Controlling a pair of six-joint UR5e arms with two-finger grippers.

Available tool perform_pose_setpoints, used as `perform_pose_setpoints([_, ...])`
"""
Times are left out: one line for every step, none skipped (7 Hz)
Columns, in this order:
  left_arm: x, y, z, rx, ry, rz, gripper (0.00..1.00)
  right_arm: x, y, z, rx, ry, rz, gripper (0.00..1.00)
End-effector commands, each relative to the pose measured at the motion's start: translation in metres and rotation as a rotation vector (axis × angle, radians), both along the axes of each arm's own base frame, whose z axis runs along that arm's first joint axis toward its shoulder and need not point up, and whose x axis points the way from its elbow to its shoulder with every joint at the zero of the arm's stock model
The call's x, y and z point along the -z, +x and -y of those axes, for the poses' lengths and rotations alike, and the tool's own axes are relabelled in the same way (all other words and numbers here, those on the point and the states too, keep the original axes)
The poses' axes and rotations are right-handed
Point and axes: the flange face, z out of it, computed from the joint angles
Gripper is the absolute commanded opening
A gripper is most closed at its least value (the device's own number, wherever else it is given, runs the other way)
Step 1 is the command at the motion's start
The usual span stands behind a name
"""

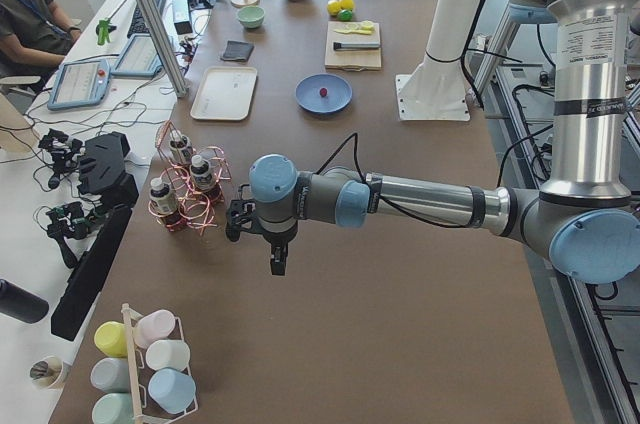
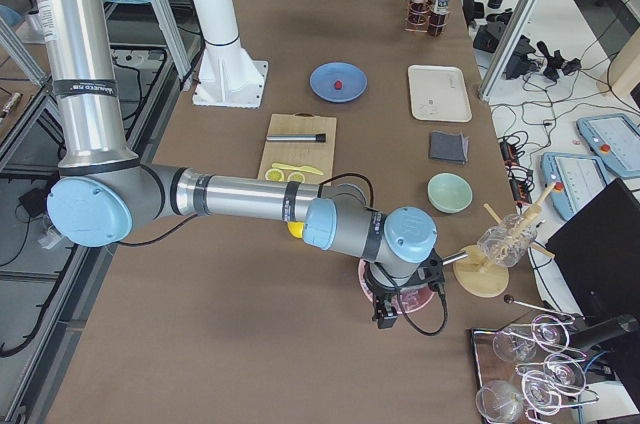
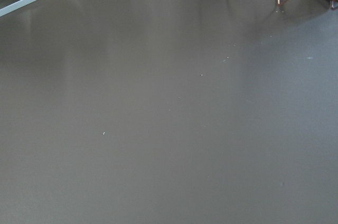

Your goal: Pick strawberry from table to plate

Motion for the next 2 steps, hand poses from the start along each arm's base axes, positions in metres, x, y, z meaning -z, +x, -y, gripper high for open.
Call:
perform_pose_setpoints([0.0006,-0.0001,-0.0004,0.001,0.001,0.000,0.97,0.0012,-0.0016,-0.0003,0.003,0.003,-0.001,1.00])
perform_pose_setpoints([0.0010,-0.0004,-0.0003,0.002,0.003,0.005,0.97,0.0013,-0.0017,-0.0003,0.003,0.003,0.001,1.00])
